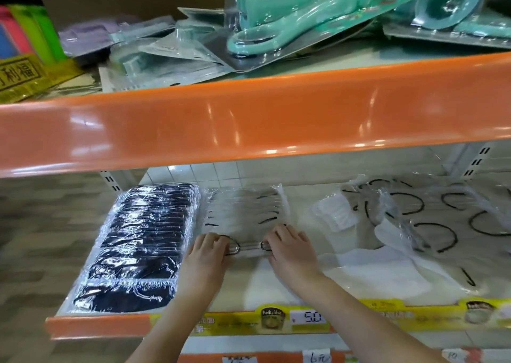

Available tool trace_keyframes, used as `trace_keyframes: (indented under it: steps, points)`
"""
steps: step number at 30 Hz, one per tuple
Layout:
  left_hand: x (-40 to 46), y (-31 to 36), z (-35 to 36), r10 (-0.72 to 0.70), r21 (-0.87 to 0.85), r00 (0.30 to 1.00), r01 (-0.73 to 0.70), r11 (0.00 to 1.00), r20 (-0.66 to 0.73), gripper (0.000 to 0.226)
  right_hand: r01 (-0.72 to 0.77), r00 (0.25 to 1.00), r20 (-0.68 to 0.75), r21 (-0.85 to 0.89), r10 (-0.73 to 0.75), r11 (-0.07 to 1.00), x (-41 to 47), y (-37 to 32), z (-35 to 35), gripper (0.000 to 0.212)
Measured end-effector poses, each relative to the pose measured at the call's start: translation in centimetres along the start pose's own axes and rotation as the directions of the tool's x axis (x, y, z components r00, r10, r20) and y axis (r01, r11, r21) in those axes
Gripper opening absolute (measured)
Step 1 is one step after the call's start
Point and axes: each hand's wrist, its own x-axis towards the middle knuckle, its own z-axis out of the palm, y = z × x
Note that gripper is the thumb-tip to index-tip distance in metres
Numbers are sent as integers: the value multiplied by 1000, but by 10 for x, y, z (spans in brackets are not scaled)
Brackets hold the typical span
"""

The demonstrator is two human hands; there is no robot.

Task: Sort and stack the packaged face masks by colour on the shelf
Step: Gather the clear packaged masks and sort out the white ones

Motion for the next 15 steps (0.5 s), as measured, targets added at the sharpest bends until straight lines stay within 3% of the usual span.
trace_keyframes:
  steps: [7,15]
  points:
    - [6,4,7,6,16,995,-4,1000,-103,40,7,997,-79,45,-3,999,1,-1,2,38]
    - [4,3,17,3,-4,991,-3,1000,-134,31,53,985,-171,125,-31,991,-1,-4,7,45]
